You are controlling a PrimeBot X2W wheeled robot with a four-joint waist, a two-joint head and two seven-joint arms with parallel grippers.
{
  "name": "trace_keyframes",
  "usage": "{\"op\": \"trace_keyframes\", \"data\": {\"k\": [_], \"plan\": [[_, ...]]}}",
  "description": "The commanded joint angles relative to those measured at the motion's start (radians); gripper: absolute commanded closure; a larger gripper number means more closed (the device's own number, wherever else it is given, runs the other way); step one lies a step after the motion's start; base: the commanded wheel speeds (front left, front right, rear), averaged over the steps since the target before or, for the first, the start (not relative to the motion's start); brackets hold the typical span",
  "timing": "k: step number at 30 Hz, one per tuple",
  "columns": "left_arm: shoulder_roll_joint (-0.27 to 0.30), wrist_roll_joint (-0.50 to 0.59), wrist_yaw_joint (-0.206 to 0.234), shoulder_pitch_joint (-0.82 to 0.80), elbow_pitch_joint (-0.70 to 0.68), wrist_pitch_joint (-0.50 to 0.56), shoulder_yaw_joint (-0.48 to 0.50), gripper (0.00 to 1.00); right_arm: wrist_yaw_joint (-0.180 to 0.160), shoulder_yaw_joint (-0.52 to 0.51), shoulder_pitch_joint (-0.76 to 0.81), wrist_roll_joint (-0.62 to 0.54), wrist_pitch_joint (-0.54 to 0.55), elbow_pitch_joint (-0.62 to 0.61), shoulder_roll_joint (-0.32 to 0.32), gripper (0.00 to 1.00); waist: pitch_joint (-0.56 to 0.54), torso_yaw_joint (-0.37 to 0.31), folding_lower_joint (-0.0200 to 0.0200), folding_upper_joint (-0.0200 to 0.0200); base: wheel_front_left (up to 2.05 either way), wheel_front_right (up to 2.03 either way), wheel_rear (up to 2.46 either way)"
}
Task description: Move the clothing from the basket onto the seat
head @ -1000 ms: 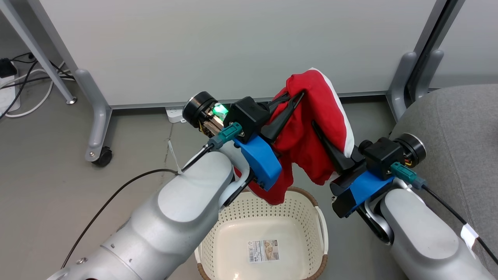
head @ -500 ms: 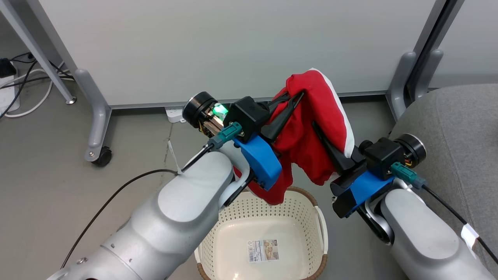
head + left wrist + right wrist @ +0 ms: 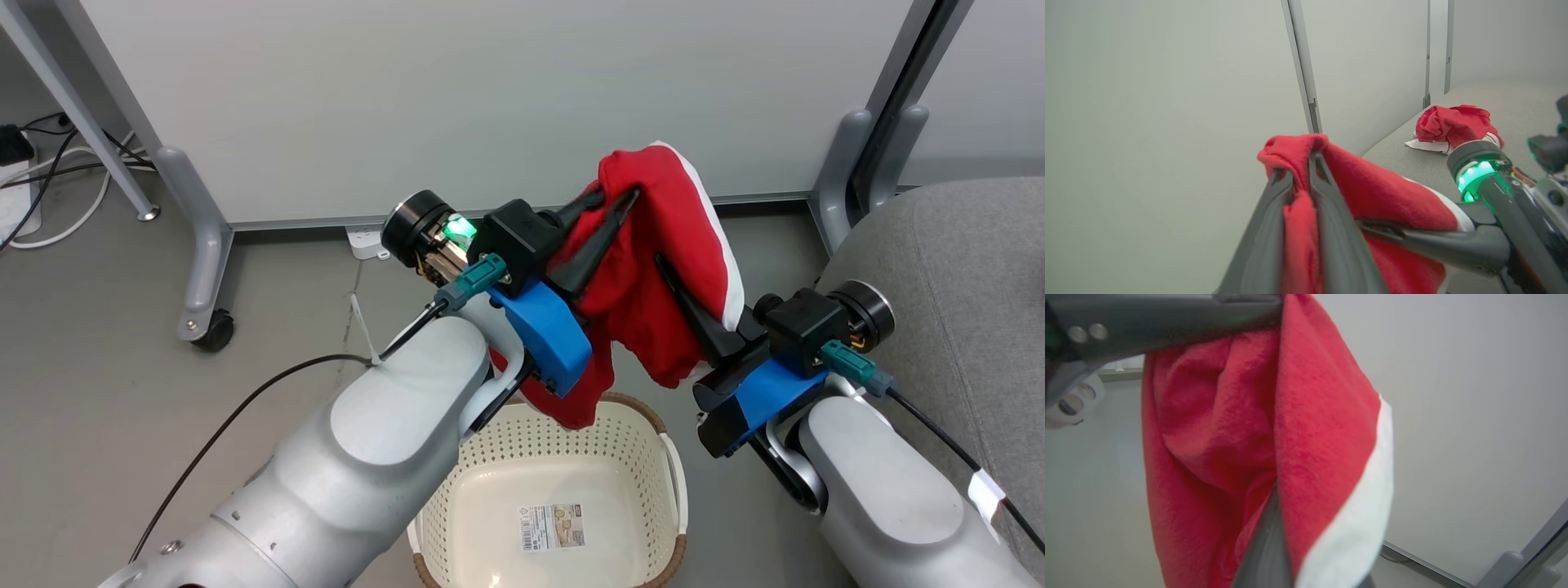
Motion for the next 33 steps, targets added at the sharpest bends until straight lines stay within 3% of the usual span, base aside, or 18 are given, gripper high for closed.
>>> {"op": "trace_keyframes", "data": {"k": [1,20,33], "plan": [[0.002,0.001,0.003,-0.003,-0.001,-0.005,0.005,0.00,0.000,0.000,-0.003,0.003,0.000,-0.001,-0.002,1.00,0.001,0.000,0.0000,0.0000,0.00,0.00,0.00],[0.002,0.015,0.005,0.000,0.014,-0.004,0.002,0.00,0.000,-0.017,-0.009,0.000,0.000,-0.010,-0.006,1.00,0.015,-0.019,0.0000,0.0000,0.00,0.00,0.00],[0.002,0.022,0.002,-0.031,0.003,-0.004,-0.021,0.00,0.000,-0.135,-0.049,-0.018,0.000,-0.038,-0.015,1.00,0.088,-0.080,0.0000,0.0000,0.00,0.00,0.00]]}}
